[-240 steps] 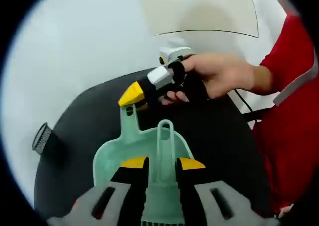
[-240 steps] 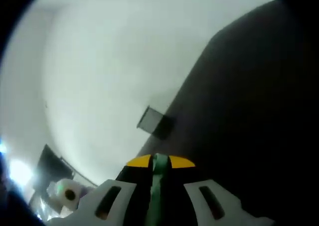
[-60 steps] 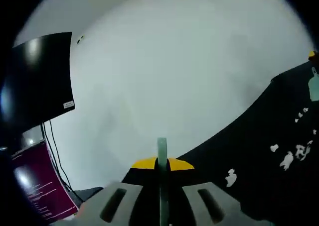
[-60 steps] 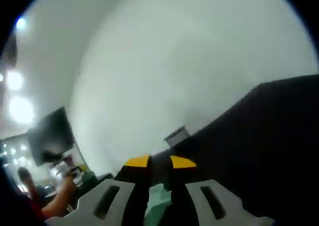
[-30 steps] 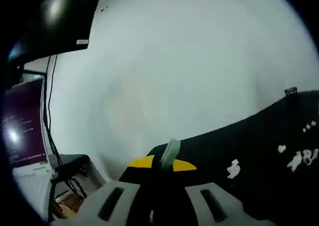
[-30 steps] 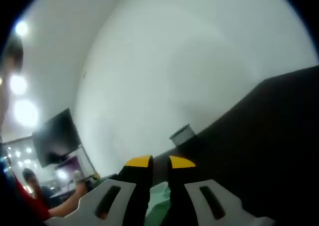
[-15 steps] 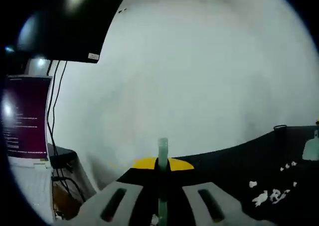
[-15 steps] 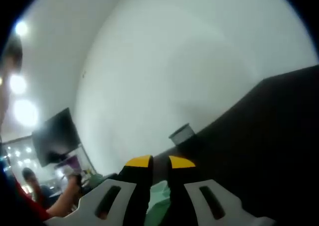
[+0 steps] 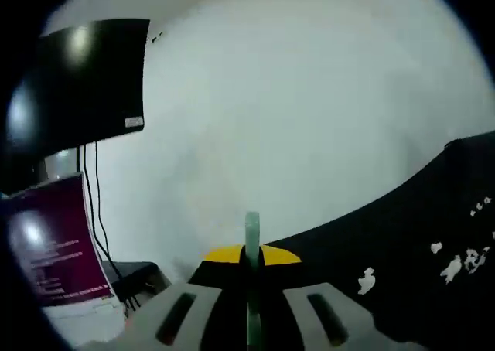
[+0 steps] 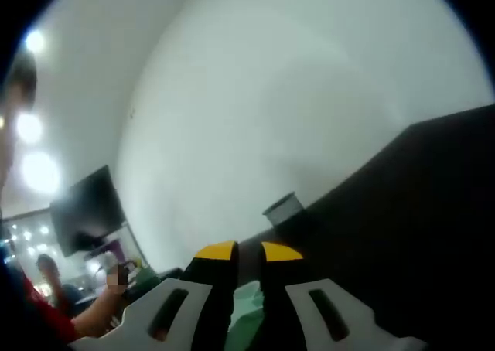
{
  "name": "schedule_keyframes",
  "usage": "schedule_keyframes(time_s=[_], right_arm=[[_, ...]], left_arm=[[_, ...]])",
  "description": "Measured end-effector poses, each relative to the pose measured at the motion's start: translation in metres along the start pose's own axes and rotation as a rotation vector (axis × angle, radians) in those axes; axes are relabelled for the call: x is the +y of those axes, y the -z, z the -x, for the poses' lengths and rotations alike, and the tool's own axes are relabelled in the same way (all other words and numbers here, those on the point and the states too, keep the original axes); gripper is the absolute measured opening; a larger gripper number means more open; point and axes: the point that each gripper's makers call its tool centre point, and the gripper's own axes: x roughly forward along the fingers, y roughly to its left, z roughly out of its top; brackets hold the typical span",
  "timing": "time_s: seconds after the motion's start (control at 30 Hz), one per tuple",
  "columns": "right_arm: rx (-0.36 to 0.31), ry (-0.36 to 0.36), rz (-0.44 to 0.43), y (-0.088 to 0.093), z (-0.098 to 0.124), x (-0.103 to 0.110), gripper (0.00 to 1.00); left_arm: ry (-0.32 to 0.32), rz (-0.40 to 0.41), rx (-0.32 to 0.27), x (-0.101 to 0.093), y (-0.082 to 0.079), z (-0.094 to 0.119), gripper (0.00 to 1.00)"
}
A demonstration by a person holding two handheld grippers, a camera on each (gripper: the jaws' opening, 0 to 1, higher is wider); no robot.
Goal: Pick up the broom and sweep the trash on the tabletop into the dustpan.
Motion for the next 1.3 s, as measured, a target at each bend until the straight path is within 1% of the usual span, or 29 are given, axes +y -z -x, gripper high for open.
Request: schedule_keyframes(time_s=[0.03,0.07,0.1,0.13,0.17,0.2,0.23,0.3,0.33,0.4,0.47,0.53,0.63,0.77,0.87,0.93,1.03,1.07,1.13,1.2,1.23,1.3], right_arm=[[0.001,0.0,0.0,0.0,0.0,0.0,0.14],[0.002,0.0,0.001,0.0,0.0,0.0,0.14],[0.002,0.0,0.001,0.0,0.0,0.0,0.14],[0.002,0.001,0.003,0.001,0.0,0.0,0.13],[0.003,0.002,0.005,0.001,0.0,0.0,0.13],[0.006,0.003,0.006,0.001,0.0,0.0,0.13],[0.007,0.003,0.007,0.002,0.0,0.0,0.13],[0.007,0.003,0.008,0.002,0.0,0.0,0.13],[0.007,0.004,0.007,0.002,0.0,-0.001,0.13],[0.007,0.005,0.004,0.002,0.0,-0.001,0.13],[0.006,0.006,0.004,0.002,0.0,-0.001,0.13],[0.007,0.005,0.005,0.002,0.0,-0.001,0.13],[0.006,0.003,0.004,0.002,0.001,0.0,0.13],[0.006,0.001,0.003,0.002,0.001,0.0,0.13],[0.004,0.001,0.004,0.002,0.001,0.001,0.13],[0.003,0.0,0.003,0.002,0.0,0.0,0.13],[0.005,0.0,0.005,0.002,0.0,0.0,0.13],[0.005,0.0,0.005,0.002,0.0,0.0,0.13],[0.002,0.0,0.006,0.001,-0.001,-0.001,0.12],[0.002,-0.001,0.007,0.001,-0.001,0.0,0.12],[0.001,-0.003,0.006,0.001,-0.001,0.0,0.12],[-0.002,-0.003,0.005,0.001,-0.001,0.0,0.12]], left_arm=[[-0.002,0.008,0.016,-0.001,0.008,-0.002,0.04],[-0.004,0.015,0.008,-0.002,0.012,-0.003,0.04],[0.009,0.078,-0.033,-0.007,0.006,-0.002,0.04],[0.011,0.111,-0.01,-0.011,0.009,0.001,0.04],[0.005,0.1,-0.01,-0.011,0.007,0.001,0.04],[0.01,0.11,-0.003,-0.014,0.006,0.002,0.04],[0.023,0.152,0.001,-0.02,0.006,0.002,0.05],[0.028,0.158,0.001,-0.031,0.002,0.009,0.05],[0.032,0.16,0.004,-0.031,0.003,0.008,0.05],[0.059,0.163,0.015,-0.046,0.001,0.011,0.05],[0.072,0.161,0.017,-0.058,-0.002,0.014,0.06],[0.088,0.161,0.012,-0.071,-0.007,0.018,0.05],[0.12,0.171,-0.007,-0.092,-0.019,0.025,0.05],[0.139,0.172,-0.016,-0.112,-0.032,0.033,0.04],[0.159,0.184,-0.035,-0.127,-0.044,0.041,0.04],[0.161,0.167,-0.061,-0.129,-0.055,0.046,0.04],[0.175,0.241,-0.156,-0.123,-0.087,0.059,0.04],[0.17,0.24,-0.166,-0.118,-0.094,0.062,0.04],[0.133,0.201,-0.189,-0.105,-0.105,0.065,0.04],[0.085,0.157,-0.201,-0.089,-0.107,0.06,0.04],[0.084,0.156,-0.19,-0.084,-0.103,0.055,0.04],[0.069,0.12,-0.163,-0.072,-0.089,0.043,0.04]])
